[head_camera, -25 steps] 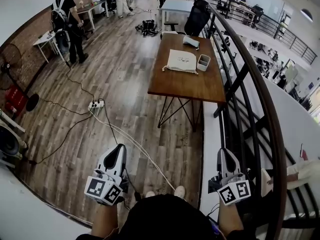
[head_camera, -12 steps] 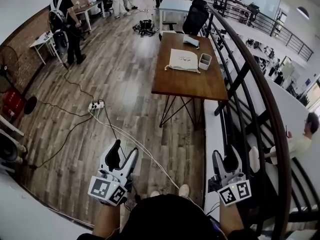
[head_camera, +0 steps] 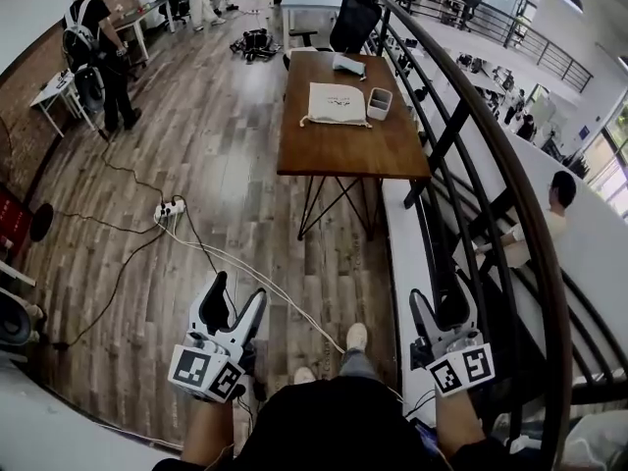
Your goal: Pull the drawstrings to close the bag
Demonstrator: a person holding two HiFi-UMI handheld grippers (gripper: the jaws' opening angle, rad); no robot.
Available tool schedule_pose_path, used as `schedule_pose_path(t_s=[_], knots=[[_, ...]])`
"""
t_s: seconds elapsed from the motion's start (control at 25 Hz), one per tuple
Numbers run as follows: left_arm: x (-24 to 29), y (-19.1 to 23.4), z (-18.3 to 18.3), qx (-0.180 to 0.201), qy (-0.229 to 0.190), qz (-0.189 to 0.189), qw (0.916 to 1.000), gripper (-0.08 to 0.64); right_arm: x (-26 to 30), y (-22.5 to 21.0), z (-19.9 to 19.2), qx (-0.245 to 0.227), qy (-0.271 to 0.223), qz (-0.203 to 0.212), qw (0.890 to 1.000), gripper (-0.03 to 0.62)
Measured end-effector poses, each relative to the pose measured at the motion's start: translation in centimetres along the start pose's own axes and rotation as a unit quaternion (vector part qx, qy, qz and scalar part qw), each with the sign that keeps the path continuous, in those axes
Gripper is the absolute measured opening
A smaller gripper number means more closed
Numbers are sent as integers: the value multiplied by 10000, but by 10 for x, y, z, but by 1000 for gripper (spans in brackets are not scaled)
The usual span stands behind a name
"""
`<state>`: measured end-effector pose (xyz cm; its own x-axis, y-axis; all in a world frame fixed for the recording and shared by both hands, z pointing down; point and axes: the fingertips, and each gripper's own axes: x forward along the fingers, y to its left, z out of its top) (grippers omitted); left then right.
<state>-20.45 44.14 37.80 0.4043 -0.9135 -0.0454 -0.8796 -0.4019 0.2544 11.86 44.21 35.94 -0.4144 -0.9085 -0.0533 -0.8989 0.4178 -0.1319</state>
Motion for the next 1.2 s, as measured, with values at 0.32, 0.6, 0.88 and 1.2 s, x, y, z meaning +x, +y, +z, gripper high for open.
schedule_pose_path(t_s=[0.32, 0.6, 0.88, 1.2], knots=[[32, 11, 9, 79, -91, 103, 9999, 311, 24, -29, -1, 151, -66, -61, 9998, 313], [95, 11, 16, 272, -162, 196, 9993, 311, 82, -83, 5, 113, -178, 29, 9998, 296], [166, 5, 15, 375, -182, 330, 9986, 311, 127, -139, 9, 208, -250, 157, 9993, 287], [221, -8, 7, 340, -259, 445, 9981, 310, 155, -195, 10, 259, -201, 312, 9990, 273]])
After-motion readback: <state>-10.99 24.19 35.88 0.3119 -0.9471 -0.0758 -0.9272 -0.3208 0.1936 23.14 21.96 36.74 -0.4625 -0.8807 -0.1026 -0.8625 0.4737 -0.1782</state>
